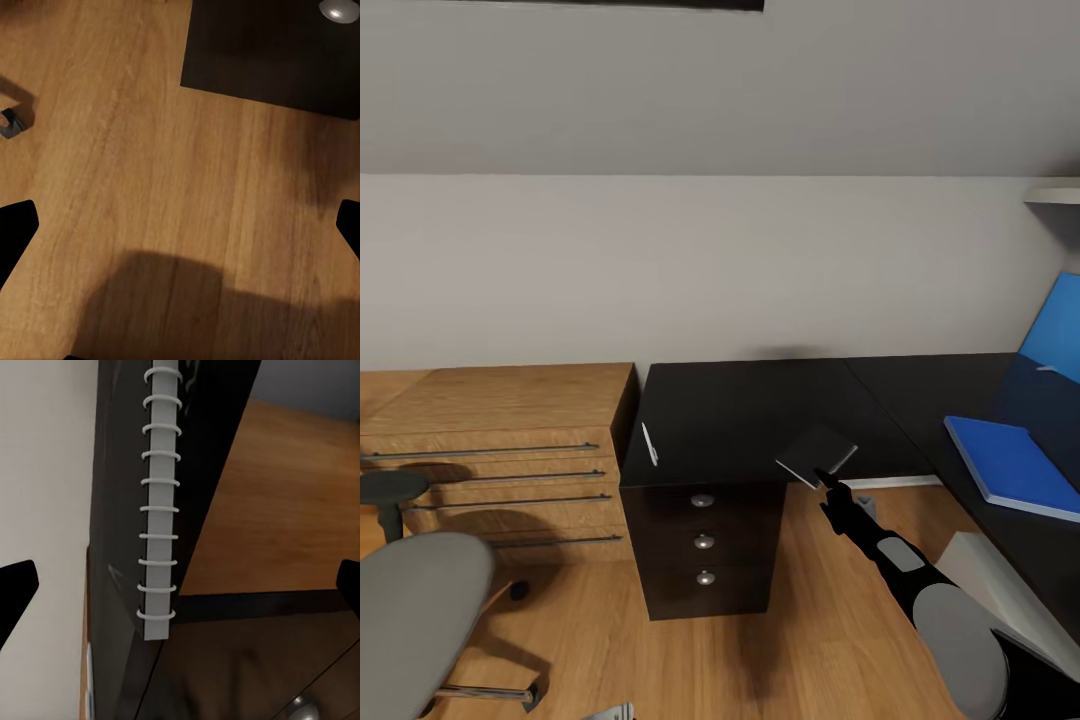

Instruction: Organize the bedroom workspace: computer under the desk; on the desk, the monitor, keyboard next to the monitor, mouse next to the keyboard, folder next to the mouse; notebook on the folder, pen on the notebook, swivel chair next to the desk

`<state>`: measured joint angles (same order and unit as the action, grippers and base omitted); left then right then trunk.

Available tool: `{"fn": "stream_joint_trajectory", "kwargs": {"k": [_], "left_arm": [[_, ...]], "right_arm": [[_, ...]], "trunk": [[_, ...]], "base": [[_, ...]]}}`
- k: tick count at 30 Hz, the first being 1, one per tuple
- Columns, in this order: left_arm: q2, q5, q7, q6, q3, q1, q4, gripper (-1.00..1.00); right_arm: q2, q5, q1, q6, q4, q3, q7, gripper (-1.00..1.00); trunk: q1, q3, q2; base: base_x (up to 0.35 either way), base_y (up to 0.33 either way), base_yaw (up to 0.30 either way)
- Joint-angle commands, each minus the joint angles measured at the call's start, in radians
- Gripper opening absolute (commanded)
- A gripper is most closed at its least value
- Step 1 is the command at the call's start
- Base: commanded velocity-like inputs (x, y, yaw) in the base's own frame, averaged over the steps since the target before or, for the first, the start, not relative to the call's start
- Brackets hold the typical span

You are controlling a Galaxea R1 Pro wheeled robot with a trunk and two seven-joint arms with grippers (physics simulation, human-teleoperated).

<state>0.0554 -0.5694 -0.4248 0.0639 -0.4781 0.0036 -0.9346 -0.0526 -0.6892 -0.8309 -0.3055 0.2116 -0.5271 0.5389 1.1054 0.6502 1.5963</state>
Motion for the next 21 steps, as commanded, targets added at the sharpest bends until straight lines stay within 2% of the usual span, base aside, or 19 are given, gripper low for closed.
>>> {"fn": "stream_joint_trajectory", "kwargs": {"k": [1, 11, 21], "left_arm": [[0.001, -0.010, -0.006, 0.007, -0.005, -0.001, -0.001, 1.00], [0.001, -0.010, -0.007, 0.007, -0.005, -0.001, -0.001, 1.00], [0.001, -0.010, -0.007, 0.007, -0.005, -0.001, -0.001, 1.00]], "right_arm": [[0.000, -0.007, 0.000, -0.009, 0.000, -0.004, 0.001, 1.00], [0.000, -0.007, 0.000, -0.009, 0.000, -0.004, 0.001, 1.00], [0.000, -0.007, 0.000, -0.008, 0.000, -0.002, 0.001, 1.00]], "trunk": [[0.000, 0.001, 0.000], [0.000, 0.001, 0.000], [0.000, 0.001, 0.000]], "base": [[0.005, 0.005, 0.000], [0.006, 0.003, 0.000], [0.086, 0.023, 0.000]]}}
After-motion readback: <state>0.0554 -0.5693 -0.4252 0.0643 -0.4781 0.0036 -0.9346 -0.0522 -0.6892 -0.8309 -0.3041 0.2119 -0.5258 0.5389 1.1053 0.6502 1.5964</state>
